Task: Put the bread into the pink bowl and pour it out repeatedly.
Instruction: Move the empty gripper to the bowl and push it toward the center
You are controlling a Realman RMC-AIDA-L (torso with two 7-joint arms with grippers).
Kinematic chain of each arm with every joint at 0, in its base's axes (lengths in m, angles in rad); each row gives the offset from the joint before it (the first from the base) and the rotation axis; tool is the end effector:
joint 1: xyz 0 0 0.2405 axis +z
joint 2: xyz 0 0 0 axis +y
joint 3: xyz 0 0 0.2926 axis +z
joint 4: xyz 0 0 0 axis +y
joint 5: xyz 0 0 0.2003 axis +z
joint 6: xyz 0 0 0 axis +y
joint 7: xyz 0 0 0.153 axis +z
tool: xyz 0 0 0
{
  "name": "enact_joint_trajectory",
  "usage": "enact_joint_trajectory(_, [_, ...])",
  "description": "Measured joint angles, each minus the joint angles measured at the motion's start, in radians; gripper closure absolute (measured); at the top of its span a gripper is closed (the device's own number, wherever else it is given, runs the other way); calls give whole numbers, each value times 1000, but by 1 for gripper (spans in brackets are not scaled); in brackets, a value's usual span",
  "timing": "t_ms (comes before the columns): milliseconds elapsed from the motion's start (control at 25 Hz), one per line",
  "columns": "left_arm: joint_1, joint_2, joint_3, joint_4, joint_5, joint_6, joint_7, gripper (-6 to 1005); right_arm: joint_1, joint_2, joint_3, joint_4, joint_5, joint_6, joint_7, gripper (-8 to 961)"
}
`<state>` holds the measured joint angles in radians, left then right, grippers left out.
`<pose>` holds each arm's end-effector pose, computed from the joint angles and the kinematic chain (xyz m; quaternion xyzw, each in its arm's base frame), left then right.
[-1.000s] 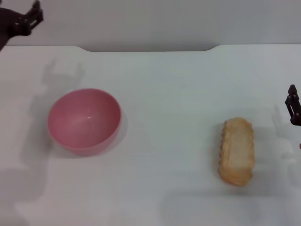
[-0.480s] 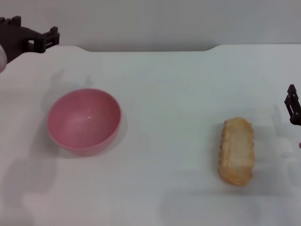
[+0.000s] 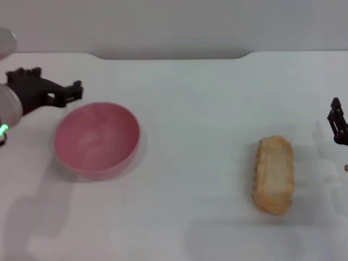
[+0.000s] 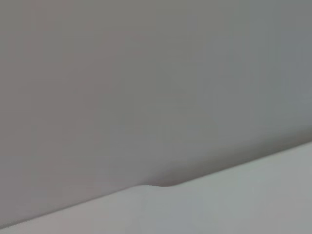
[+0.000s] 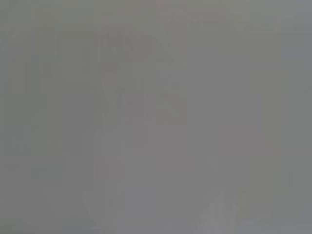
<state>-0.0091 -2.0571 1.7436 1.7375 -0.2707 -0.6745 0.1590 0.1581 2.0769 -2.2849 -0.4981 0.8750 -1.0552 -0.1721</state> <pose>-0.2508 0.3236 0.0136 -0.8034 -0.3191 -0.0399 0.5012 0.3638 0.2839 -0.0499 -0.6802 0.2545 0.2390 0.6445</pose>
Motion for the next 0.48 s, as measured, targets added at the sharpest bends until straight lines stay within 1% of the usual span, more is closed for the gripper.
enact_joint_trajectory(120, [13, 0, 31, -19, 2, 32, 2, 145, 2, 0, -2, 2, 0, 0, 0, 352])
enact_joint_trajectory(240, [15, 1, 48, -37, 2, 35, 7, 145, 3, 0, -2, 3, -1, 0, 0, 353])
enact_joint_trajectory(480, [27, 0, 51, -58, 3, 32, 28, 239, 3, 0, -2, 3, -3, 1, -1, 355])
